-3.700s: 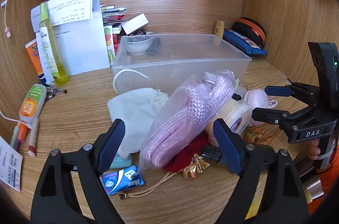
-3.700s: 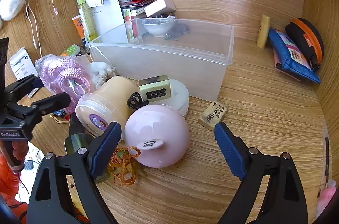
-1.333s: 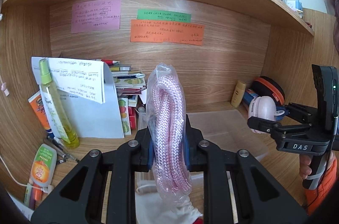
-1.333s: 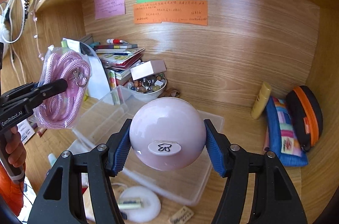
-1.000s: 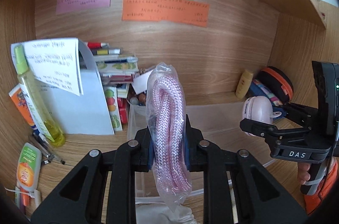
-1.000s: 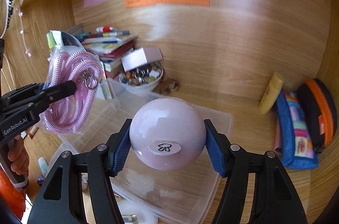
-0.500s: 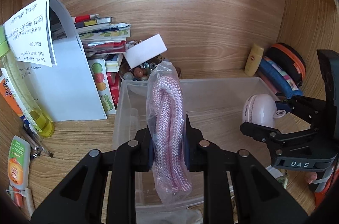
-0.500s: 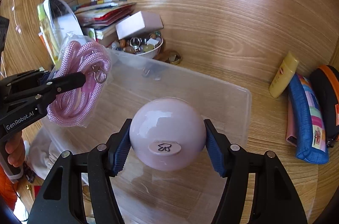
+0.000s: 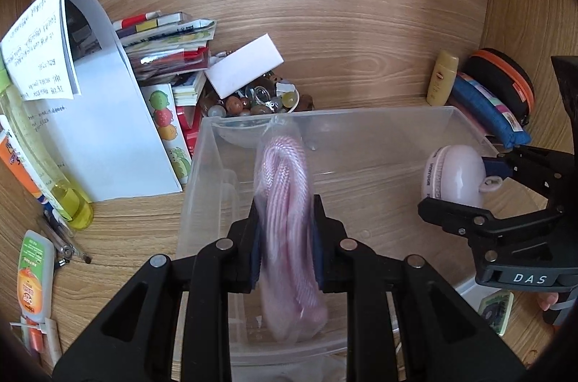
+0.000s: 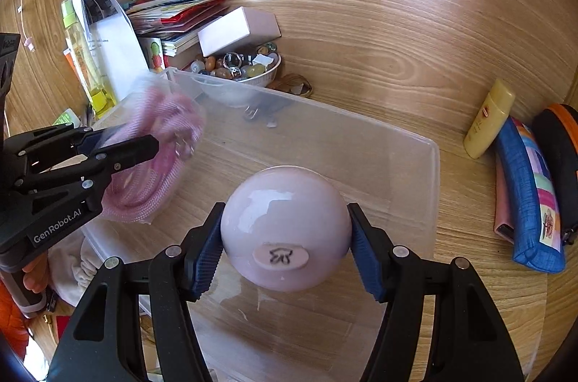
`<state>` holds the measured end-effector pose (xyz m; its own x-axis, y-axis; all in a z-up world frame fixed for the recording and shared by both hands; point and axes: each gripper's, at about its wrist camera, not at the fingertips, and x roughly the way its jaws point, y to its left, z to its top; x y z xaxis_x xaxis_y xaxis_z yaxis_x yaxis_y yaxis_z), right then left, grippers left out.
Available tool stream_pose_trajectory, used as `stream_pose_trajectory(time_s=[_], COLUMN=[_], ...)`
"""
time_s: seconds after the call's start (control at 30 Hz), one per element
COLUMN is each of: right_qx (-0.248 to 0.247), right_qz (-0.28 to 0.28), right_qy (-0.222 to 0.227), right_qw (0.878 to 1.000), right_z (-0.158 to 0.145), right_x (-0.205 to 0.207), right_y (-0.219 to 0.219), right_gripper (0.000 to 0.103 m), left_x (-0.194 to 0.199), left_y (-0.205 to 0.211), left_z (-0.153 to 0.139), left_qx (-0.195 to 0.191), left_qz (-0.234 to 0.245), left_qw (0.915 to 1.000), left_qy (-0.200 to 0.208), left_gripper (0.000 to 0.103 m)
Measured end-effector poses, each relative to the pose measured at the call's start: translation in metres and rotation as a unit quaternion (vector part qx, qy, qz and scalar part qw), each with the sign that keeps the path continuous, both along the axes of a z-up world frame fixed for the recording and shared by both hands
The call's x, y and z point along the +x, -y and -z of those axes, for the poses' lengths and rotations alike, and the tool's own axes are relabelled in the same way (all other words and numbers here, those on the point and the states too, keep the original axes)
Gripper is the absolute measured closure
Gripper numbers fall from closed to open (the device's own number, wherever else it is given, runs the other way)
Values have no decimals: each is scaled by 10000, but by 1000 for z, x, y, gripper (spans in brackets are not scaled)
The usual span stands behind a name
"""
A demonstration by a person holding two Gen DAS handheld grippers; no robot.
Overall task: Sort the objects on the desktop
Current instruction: 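Carry the compact and rope over the clear box and release both, then withdraw both tools from the box toward the cluttered desk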
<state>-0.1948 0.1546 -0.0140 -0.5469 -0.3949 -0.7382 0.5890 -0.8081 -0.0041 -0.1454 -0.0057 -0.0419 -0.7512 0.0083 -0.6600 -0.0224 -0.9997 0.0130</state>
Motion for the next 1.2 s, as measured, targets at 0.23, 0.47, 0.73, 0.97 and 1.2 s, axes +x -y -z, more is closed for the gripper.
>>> stream_pose_trajectory(time_s=[0.23,0.47,0.73,0.97,1.2], right_qx=[-8,-96,-410,-741,-840], right_qz=[-26,-35,51,214,283], right_qy=[-14,-154,-295,-371,-828], right_qw=[10000,9998,9987,9963,9926], right_z=[1,-6,-22,-48,-74], right_x=[1,4,6,8,38], right_y=[0,-2,-13,-31,-54], right_gripper=[42,33,30,29,21], left_x=[1,6,19,31,67], left_y=[1,2,6,19,29], left_z=[0,-5,-24,-50,-75], left_qx=[5,57,221,346,254], left_qz=[8,14,115,-46,-89], left_qw=[10000,9999,9978,9967,9943], left_qy=[-29,-148,-621,-731,-1036], left_gripper=[78,74,58,57,36])
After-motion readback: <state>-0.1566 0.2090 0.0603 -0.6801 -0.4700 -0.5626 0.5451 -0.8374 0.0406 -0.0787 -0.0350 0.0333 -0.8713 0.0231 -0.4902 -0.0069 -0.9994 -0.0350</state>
